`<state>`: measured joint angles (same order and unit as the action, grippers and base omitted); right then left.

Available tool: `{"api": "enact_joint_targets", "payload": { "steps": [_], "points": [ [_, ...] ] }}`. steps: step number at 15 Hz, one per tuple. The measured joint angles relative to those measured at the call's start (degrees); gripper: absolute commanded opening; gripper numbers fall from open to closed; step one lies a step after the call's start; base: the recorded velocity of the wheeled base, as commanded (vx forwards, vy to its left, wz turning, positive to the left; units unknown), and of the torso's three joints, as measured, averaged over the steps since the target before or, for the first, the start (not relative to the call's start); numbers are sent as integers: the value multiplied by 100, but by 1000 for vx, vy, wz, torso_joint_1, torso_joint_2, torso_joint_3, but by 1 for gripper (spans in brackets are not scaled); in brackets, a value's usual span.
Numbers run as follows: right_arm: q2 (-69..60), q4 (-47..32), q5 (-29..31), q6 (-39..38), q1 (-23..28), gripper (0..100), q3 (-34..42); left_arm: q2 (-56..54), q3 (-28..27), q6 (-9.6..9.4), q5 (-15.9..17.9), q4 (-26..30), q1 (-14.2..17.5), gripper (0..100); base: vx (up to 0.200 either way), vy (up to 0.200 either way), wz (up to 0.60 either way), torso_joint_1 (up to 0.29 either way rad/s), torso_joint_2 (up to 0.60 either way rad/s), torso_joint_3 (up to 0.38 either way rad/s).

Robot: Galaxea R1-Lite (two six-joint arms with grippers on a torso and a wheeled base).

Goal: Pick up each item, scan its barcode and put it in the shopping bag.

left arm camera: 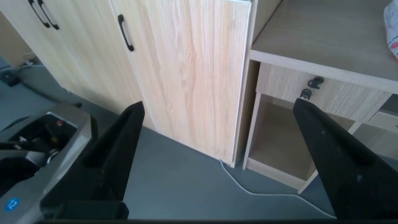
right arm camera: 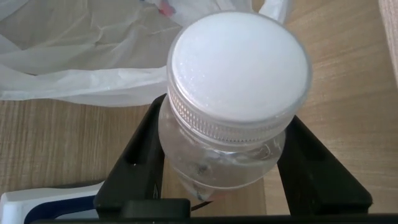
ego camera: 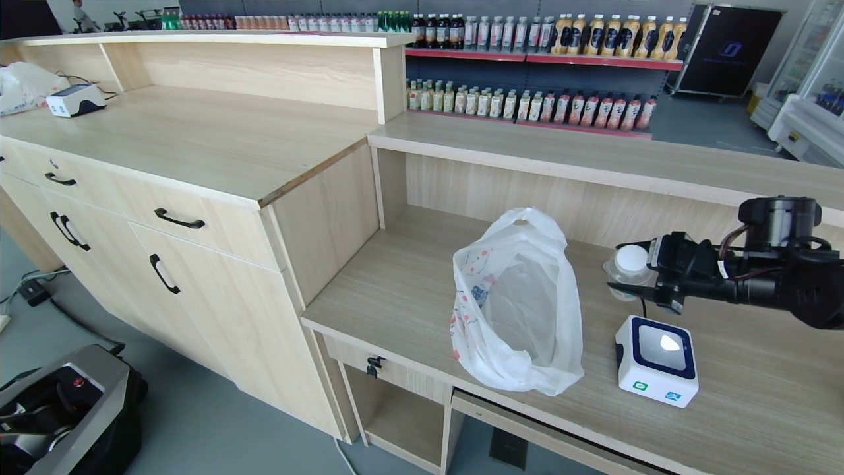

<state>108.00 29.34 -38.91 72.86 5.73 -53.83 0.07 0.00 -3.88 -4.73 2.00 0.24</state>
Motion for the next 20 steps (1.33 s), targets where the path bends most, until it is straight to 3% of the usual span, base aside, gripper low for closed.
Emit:
{"api": "enact_joint_targets", "payload": {
  "steps": [7,9,11,13,15,18,20],
  "points": [
    [-130,-102,13,-299,-6,0,-5,0,0,0,2,2,0,100,0,0,0,0,0,0],
    [-491,-360,44,-1134,-55,0,-5,0,0,0,0,2,0,100,0,0,0,0,0,0],
    [-987,-532,180,-2567,-94,0,-7,0,0,0,0,2,0,100,0,0,0,0,0,0],
    [-1456,-575,862,-3934,-130,0,-38,0,0,2,0,2,0,100,0,0,0,0,0,0],
    [-1844,-592,1985,-5040,-268,0,-46,-2,0,0,0,2,0,100,0,0,0,0,0,0],
    [-2197,-586,4052,-5842,-591,0,72,0,0,0,0,2,0,100,0,0,0,0,0,0],
    [-2352,-597,4534,-5982,-807,0,315,0,0,0,0,2,0,100,0,0,0,0,0,0]
  ]
}}
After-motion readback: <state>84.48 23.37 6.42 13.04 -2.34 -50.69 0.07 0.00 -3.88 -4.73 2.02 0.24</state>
